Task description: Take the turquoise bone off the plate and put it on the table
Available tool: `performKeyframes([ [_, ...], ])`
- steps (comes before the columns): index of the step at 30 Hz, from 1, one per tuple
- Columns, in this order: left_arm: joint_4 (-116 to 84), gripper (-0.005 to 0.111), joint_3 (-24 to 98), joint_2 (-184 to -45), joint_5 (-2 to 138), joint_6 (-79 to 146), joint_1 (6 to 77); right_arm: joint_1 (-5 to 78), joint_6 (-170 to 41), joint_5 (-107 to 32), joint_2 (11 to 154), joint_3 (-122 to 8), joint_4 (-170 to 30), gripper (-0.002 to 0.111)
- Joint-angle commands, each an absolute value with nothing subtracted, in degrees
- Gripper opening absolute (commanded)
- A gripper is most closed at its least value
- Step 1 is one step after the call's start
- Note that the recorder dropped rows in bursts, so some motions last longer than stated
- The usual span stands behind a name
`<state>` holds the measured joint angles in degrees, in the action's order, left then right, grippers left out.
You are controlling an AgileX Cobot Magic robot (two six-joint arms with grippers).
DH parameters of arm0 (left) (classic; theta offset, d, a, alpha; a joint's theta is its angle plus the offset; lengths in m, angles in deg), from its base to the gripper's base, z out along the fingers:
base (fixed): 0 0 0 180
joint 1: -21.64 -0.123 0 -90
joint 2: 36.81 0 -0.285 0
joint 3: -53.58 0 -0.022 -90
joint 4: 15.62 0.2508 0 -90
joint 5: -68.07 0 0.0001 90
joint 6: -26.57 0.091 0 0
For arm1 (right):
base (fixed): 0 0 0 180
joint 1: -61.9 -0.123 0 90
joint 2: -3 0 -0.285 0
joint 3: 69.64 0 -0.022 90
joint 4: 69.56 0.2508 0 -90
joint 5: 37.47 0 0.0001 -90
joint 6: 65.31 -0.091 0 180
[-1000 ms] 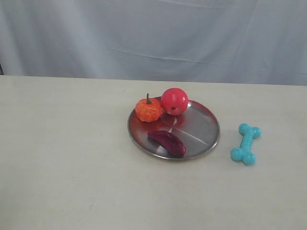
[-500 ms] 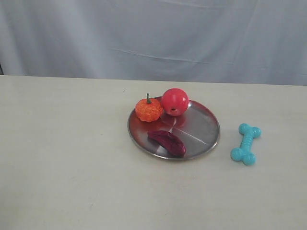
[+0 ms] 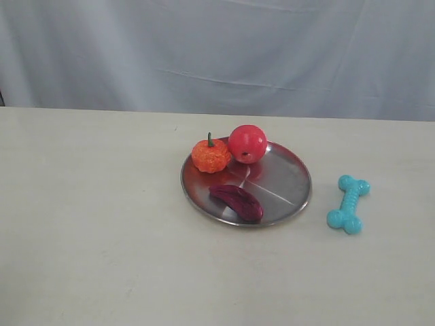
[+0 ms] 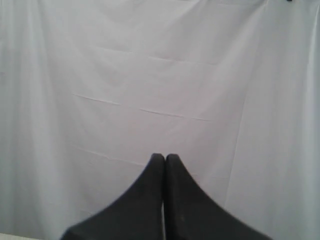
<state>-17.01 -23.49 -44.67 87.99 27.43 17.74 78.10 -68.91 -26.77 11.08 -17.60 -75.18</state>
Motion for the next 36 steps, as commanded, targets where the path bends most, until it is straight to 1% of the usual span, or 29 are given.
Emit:
performKeyframes([
  [1, -17.1, 0.000, -23.6, -44.6, 87.7, 27.2, 18.2, 78.6, -69.1, -25.6, 10.8, -14.8, -75.2, 0.000],
  [5, -17.1, 0.000, -23.6, -44.6, 87.7, 27.2, 18.2, 78.4, -69.2, -27.6, 10.8, -8.5, -74.7, 0.000],
  [11, -17.1, 0.000, -23.6, -44.6, 87.7, 27.2, 18.2, 78.3, -70.1, -37.9, 10.8, 3.8, -69.6, 0.000],
  [14, -17.1, 0.000, -23.6, -44.6, 87.7, 27.2, 18.2, 78.3, -70.6, -38.6, 10.8, 7.6, -69.6, 0.000],
  [17, -17.1, 0.000, -23.6, -44.6, 87.7, 27.2, 18.2, 78.3, -70.0, -32.9, 10.8, 7.6, -69.6, 0.000],
  [25, -17.1, 0.000, -23.6, -44.6, 87.7, 27.2, 18.2, 78.3, -70.0, -30.9, 10.8, 7.6, -69.6, 0.000],
  [36, -17.1, 0.000, -23.6, -44.6, 87.7, 27.2, 18.2, 78.3, -68.0, -21.2, 10.8, 7.6, -69.6, 0.000],
])
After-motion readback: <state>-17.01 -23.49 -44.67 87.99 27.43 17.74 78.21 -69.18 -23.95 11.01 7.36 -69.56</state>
